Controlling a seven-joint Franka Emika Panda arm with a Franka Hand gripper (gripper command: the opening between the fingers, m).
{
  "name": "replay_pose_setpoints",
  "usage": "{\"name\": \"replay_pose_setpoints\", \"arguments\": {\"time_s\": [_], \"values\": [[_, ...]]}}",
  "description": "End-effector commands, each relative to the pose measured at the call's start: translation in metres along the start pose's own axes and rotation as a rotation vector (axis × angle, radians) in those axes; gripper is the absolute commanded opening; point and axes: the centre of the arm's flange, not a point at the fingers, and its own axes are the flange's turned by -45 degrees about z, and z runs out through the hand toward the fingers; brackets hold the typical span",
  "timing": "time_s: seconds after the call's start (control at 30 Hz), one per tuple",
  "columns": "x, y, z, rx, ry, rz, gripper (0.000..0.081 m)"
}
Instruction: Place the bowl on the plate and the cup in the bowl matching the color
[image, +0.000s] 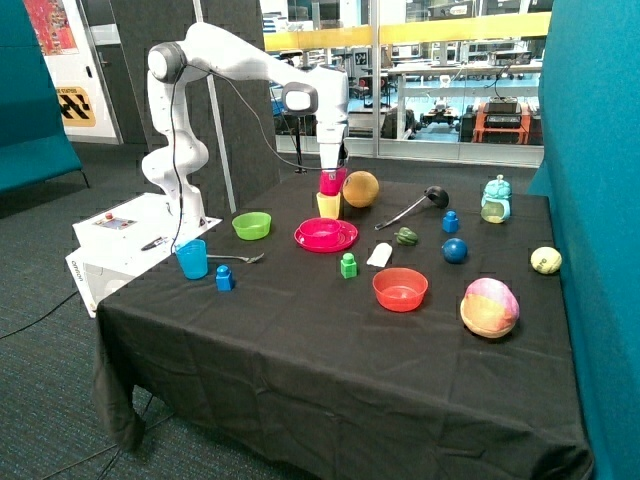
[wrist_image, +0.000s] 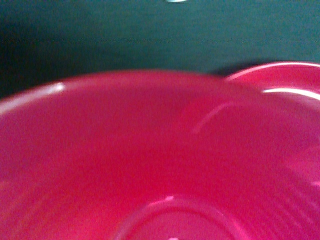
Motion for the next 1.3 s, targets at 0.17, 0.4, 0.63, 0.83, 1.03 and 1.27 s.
{"name": "replay_pose_setpoints", "arguments": {"time_s": [0.17, 0.4, 0.63, 0.83, 1.03, 1.27], "values": [[0.002, 0.080, 0.018, 0.0000, 0.0058, 0.146, 0.0000], [-0.012, 0.087, 0.036, 0.0001, 0.0058, 0.161, 0.0000], [-0.024, 0.086, 0.056, 0.0001, 0.0058, 0.169, 0.0000], [-0.025, 0.090, 0.068, 0.0002, 0.0058, 0.192, 0.0000], [-0.024, 0.094, 0.079, 0.0002, 0.0058, 0.203, 0.0000], [-0.024, 0.093, 0.092, 0.0002, 0.0058, 0.206, 0.0000]]}}
